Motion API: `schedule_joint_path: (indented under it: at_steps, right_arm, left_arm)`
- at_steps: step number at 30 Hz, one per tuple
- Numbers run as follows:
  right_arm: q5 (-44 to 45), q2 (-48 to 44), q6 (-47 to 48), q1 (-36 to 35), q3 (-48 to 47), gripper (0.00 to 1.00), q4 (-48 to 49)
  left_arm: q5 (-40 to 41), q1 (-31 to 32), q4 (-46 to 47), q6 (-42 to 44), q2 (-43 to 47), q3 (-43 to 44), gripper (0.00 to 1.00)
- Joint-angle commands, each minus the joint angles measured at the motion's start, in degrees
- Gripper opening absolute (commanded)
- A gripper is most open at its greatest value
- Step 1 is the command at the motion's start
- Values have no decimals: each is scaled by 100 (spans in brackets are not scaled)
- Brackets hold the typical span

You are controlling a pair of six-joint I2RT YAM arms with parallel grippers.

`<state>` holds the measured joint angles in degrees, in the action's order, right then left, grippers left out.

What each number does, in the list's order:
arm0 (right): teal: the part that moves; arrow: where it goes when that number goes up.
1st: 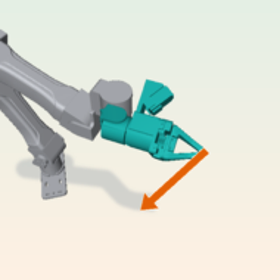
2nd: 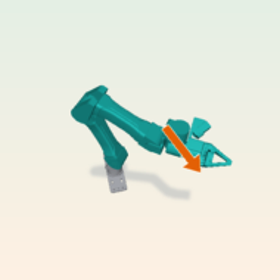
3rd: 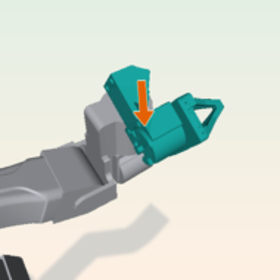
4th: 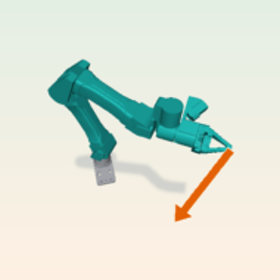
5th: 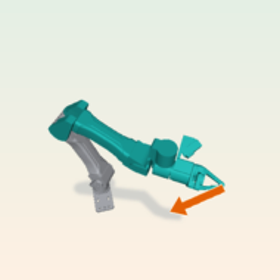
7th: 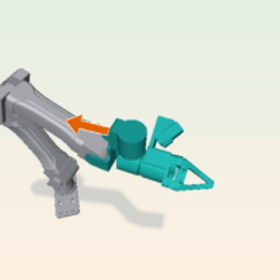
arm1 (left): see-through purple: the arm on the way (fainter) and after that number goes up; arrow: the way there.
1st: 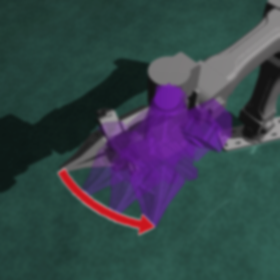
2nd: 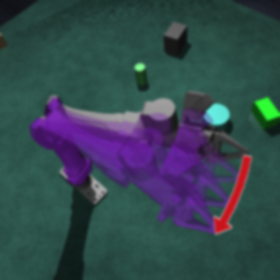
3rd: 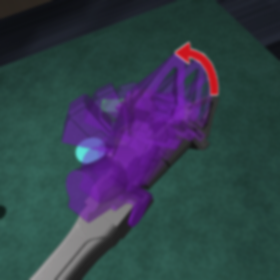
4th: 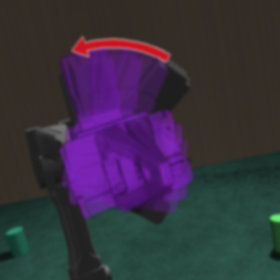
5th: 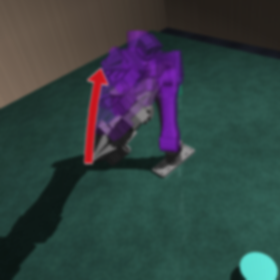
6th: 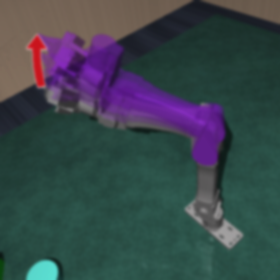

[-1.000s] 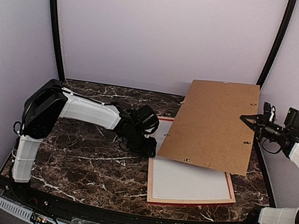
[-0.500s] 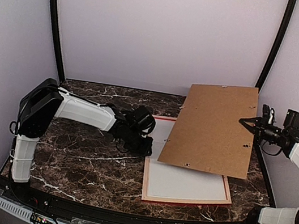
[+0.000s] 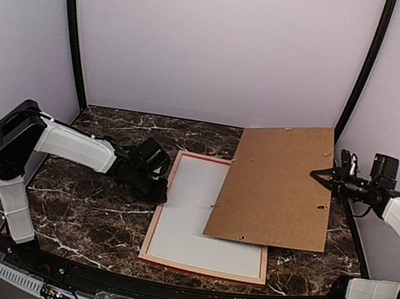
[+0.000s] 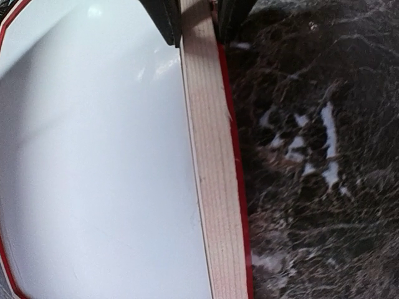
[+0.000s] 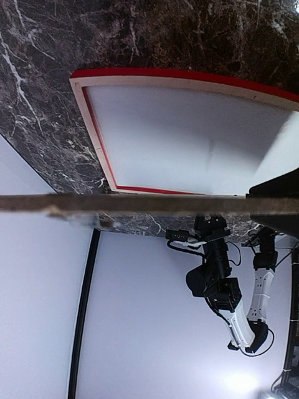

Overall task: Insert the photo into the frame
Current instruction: Move the frame body to the center of the board.

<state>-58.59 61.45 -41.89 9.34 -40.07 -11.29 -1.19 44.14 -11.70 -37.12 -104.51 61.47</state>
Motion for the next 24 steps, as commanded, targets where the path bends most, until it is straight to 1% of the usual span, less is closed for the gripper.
schedule_joint_path:
  at_steps: [1, 2, 5, 8, 10, 11, 14, 20, 24]
  right_arm:
    - [-47, -168, -182, -304, 141, 0, 507]
    - [-27, -157, -253, -370, 179, 0, 619]
    - [9, -86, -463, -584, 289, 0, 934]
    - [101, 27, -634, -877, 373, 0, 1225]
    - [176, 104, -836, -1209, 454, 0, 1567]
    - [219, 144, -908, -1332, 490, 0, 1681]
    - [375, 302, -1072, -1682, 561, 0, 1981]
    - [624, 781, -1474, -2379, 691, 0, 2755]
    - [748, 1159, -1691, -2736, 684, 0, 3227]
  left_arm:
    - [159, -44, -488, -183, 443, -627, 21]
    - [148, -41, -458, -208, 503, -784, 21]
    - [-261, -38, -250, -428, 824, -1088, 21]
    - [-463, -39, -92, -612, 1152, -1347, 23]
    - [-510, -40, -74, -662, 1329, -1401, 28]
    - [-512, -38, -80, -668, 1386, -1397, 32]
    - [-383, -58, -173, -601, 1584, -1312, 39]
    - [-237, -311, -426, -361, 1838, -1058, 58]
    - [-139, -596, -542, -211, 2082, -1050, 64]
